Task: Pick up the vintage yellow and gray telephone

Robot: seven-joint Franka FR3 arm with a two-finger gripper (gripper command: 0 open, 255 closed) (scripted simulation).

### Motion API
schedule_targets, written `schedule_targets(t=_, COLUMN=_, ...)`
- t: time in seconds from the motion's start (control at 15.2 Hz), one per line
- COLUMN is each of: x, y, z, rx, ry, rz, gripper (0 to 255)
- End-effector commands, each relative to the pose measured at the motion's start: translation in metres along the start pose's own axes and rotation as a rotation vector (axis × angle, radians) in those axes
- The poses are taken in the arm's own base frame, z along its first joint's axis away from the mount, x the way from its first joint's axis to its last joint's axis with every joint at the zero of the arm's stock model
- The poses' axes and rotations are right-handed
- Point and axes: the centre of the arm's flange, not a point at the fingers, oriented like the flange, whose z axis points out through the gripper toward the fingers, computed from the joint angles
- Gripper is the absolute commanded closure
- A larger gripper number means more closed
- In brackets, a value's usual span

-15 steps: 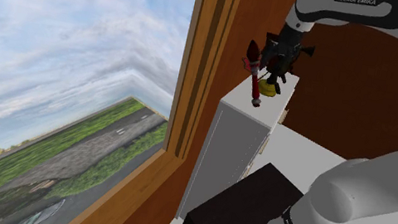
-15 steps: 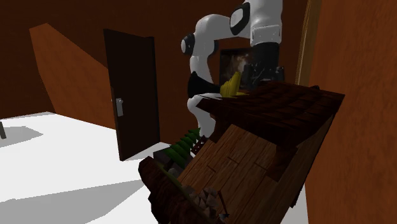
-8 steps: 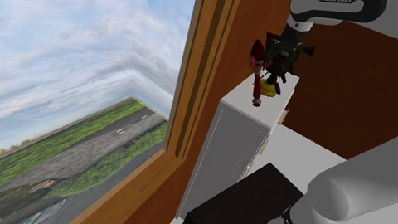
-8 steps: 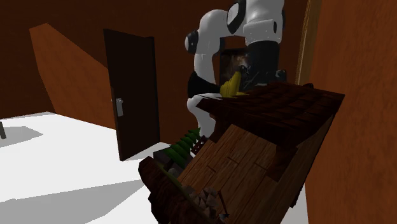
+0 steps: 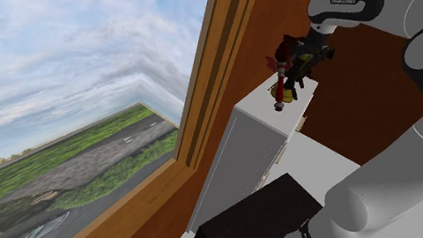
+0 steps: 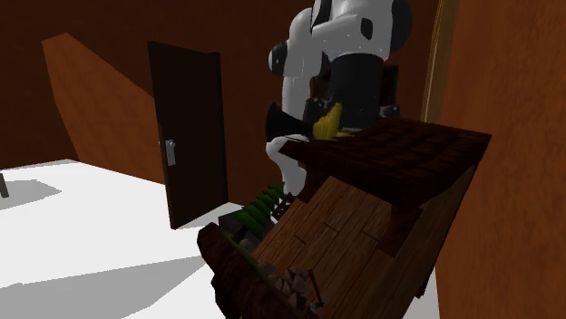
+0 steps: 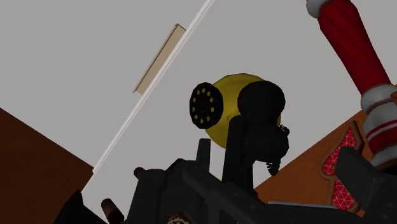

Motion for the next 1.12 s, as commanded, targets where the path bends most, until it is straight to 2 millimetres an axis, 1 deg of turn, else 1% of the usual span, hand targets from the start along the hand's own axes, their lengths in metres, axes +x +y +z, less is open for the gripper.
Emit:
schedule_targets(t=0.0, x=0.004, y=-0.002, z=0.011, rx=-0.001, ry=0.0, rz=0.003, gripper=0)
schedule_targets(t=0.33, x=0.0, y=-0.004, z=0.037, rx=-0.001, ry=0.0, rz=0.003, gripper=0)
schedule_targets(t=0.46, x=-0.001, y=-0.005, z=0.04, rx=-0.001, ry=0.0, rz=0.003, gripper=0)
schedule_targets(t=0.53, x=0.002, y=-0.006, z=0.037, rx=-0.001, ry=-0.001, rz=0.003, gripper=255)
schedule_targets(t=0.59, x=0.0, y=-0.01, z=0.04, rx=-0.001, ry=0.0, rz=0.003, gripper=255)
schedule_targets(t=0.73, x=-0.005, y=-0.01, z=0.042, rx=-0.002, ry=0.001, rz=0.003, gripper=255)
schedule_targets(t=1.06, x=-0.011, y=-0.014, z=0.04, rx=-0.002, ry=0.001, rz=0.002, gripper=255)
